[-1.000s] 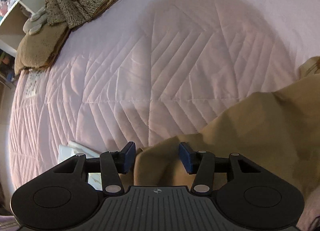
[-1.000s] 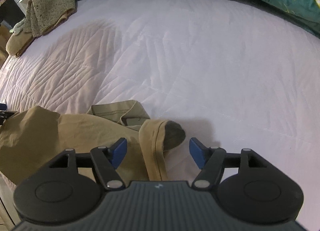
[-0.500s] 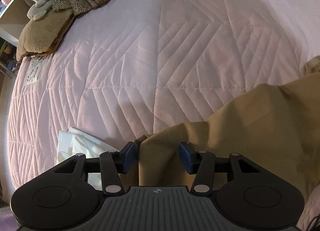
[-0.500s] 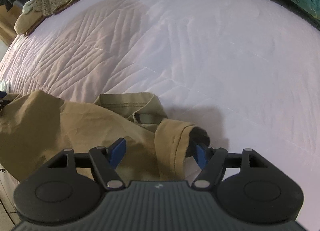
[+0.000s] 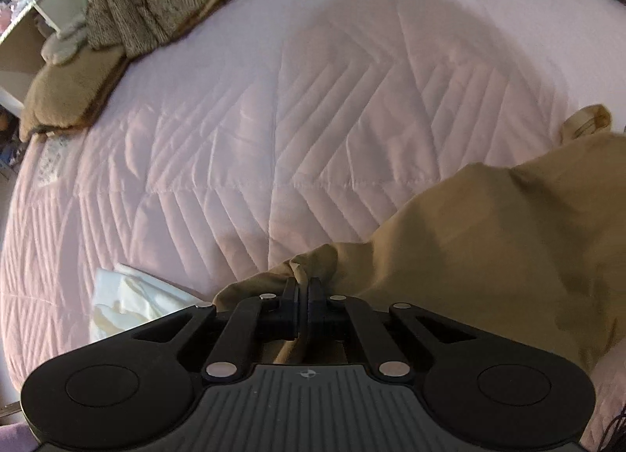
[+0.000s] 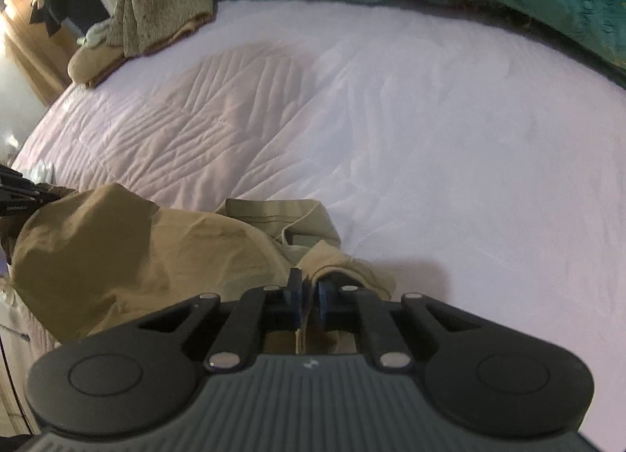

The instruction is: Fold clothes

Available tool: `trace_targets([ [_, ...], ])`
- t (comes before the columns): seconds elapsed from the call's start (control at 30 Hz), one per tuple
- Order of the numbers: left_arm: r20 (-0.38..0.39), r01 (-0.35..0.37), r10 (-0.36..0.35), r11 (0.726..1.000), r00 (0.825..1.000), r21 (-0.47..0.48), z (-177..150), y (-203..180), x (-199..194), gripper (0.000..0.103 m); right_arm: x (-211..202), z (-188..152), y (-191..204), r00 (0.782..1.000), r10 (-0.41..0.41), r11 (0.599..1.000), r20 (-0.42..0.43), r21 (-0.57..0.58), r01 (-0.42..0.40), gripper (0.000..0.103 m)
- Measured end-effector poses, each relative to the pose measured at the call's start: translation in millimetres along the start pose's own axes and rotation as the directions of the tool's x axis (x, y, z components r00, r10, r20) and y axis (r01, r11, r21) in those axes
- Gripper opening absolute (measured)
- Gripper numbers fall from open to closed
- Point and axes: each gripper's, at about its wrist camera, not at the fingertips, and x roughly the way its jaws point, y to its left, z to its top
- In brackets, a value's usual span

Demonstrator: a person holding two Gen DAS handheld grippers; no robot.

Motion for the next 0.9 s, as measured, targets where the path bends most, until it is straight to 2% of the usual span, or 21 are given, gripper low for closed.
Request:
trace_targets([
  [0.2,0.082,0.009,-0.006,0.999,0.997,-0.038,18.1,4.4,-41.4,0.003,-41.0,-3.6,3.3,0.996,-0.002,1.000,0.093,0.020,0.000,0.006],
  [0.43,0.215,0.026,-0.024,1.000,0.976,-0.008,77.4,-0.1,-107.4,0.003,-103.1,26.5,-0.6,0.980,-0.022,0.999,0.199,0.047,0.013,0.006],
  [0.63,0.331,0.044,-0.046,0.999,0.943,0.013,130.8,-14.5,-170.9,0.003,-167.2,59.4,-11.2,0.953,-0.071,0.996,0.295,0.068,0.053,0.005],
  [0.73,0.390,0.052,-0.054,0.999,0.919,0.017,161.5,-20.3,-203.3,0.003,-198.6,79.7,-24.6,0.933,-0.115,0.993,0.340,0.075,0.095,0.005],
  [0.9,0.484,0.059,-0.065,0.998,0.873,0.028,212.6,-28.5,-261.2,0.003,-257.9,121.3,-47.9,0.880,-0.188,0.982,0.437,0.080,0.171,0.005],
])
